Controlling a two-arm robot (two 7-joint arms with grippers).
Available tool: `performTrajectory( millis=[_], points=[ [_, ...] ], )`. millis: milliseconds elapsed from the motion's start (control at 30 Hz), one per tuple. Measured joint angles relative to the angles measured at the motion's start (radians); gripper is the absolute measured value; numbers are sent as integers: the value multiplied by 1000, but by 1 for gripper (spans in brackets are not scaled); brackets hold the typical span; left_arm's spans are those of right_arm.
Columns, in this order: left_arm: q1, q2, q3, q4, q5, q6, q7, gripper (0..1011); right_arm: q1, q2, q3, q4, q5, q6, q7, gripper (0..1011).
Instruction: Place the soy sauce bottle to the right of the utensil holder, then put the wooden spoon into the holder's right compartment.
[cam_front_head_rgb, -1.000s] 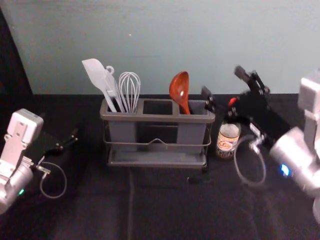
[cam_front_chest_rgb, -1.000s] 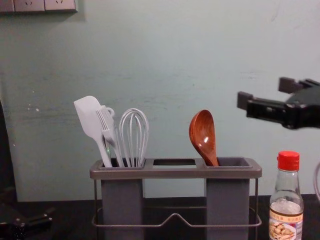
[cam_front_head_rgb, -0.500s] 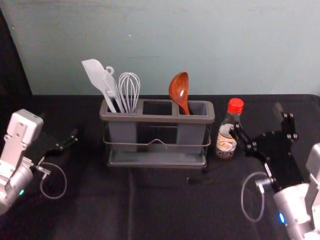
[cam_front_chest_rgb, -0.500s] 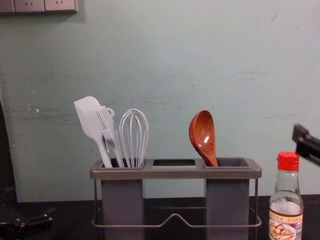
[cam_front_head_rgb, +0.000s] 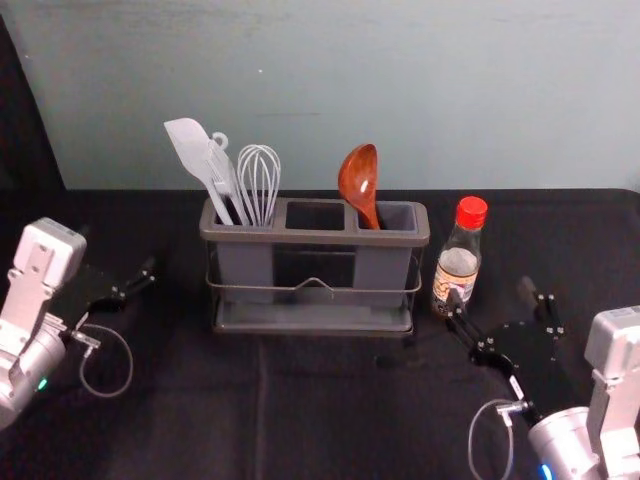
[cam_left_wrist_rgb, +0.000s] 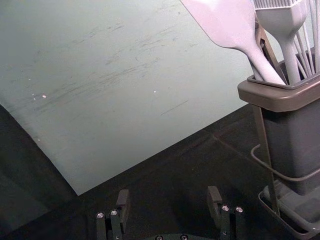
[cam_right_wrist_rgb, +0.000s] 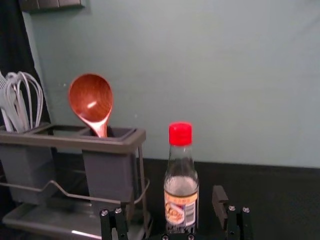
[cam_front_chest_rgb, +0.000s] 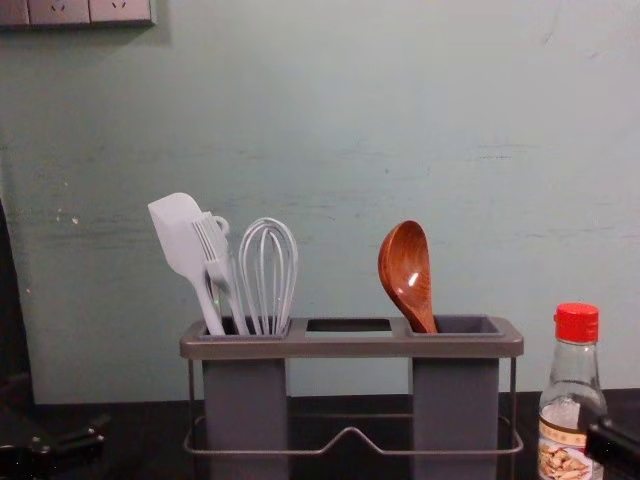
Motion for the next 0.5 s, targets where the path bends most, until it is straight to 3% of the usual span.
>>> performTrajectory(
  millis=[300,500],
  points=[
    [0,0,0,0,0,0,0,1011,19,-14,15,26,31,68,52,1002],
    [0,0,0,0,0,0,0,1011,22,-15,16,28,33,76,59,1002]
  ],
)
